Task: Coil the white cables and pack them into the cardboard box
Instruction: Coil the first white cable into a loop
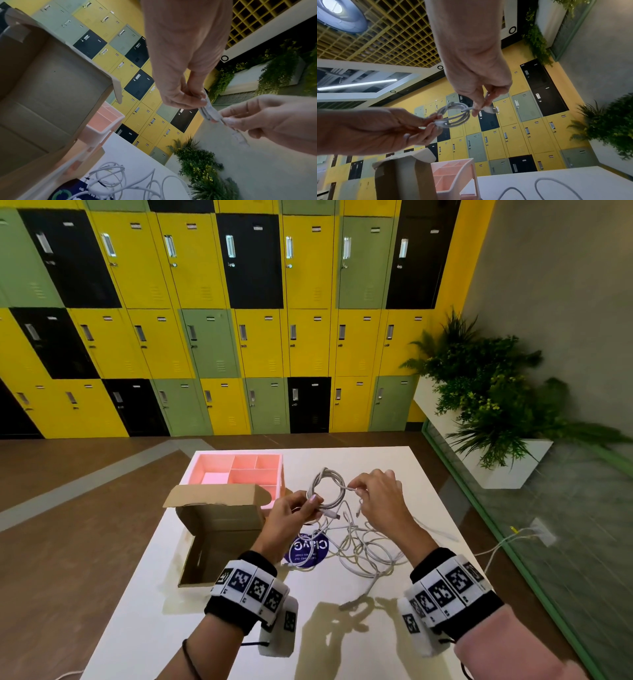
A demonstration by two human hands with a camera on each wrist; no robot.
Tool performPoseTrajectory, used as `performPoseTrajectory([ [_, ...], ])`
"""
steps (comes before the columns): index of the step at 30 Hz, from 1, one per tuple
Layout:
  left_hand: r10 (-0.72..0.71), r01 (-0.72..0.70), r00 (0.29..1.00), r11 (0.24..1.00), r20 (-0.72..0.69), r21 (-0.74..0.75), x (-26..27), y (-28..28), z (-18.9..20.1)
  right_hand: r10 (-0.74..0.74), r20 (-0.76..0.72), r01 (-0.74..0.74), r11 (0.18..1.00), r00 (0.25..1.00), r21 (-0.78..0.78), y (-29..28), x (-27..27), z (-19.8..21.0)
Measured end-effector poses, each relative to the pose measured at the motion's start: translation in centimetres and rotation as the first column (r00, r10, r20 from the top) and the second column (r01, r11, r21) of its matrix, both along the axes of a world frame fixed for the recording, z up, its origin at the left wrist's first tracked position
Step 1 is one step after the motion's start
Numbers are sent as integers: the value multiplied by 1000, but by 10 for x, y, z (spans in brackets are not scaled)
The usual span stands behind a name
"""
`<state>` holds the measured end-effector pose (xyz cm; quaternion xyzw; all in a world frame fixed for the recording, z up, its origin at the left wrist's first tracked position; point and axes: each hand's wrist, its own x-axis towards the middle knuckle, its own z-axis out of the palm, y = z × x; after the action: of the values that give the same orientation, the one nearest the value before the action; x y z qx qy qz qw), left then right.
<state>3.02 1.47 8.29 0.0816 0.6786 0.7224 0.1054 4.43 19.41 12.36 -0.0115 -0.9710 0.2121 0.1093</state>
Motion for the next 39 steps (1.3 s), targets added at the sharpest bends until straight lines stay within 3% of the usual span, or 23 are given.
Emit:
performPoseTrajectory([
  [2, -27, 27, 1000, 1000, 10, 14, -1, -1, 3, 28, -44, -28, 1000, 999, -2, 1, -2, -3],
  [7, -97, 96, 995, 994, 24, 56, 2, -2, 2, -49, -116, 1, 925, 992, -380, -8, 0, -14],
  [9, -107, 106, 994, 993, 21, 58, 4, -1, 1, -76, -60, 29, 824, 995, -565, -14, 0, -15],
  [12, -99, 96, 994, 992, 44, 77, 1, -2, 1, -81, 55, 91, 559, 995, -824, -16, -2, -11],
  [13, -107, 103, 993, 992, 51, 80, 1, -3, 3, -63, 69, 91, 502, 996, -860, -16, -2, -10],
  [15, -134, 129, 990, 988, 51, 82, 0, -2, 5, -50, 59, 76, 468, 997, -880, -15, -2, -9],
  [20, -132, 131, 990, 991, 40, 33, 0, 2, 7, -20, 86, 86, 449, 996, -889, -11, -2, -10],
  [26, 12, -12, 1000, 999, 2, -32, -4, 10, 0, 106, 31, -18, 434, 994, -901, -14, 4, -15],
  [33, 64, -66, 996, 997, -56, -37, -4, 9, -1, 296, 92, -119, 621, 951, -775, -12, 4, -5],
  [39, 160, -168, 978, 985, -134, -49, -4, 9, 0, 320, 79, -119, 555, 944, -823, -13, 3, -6],
])
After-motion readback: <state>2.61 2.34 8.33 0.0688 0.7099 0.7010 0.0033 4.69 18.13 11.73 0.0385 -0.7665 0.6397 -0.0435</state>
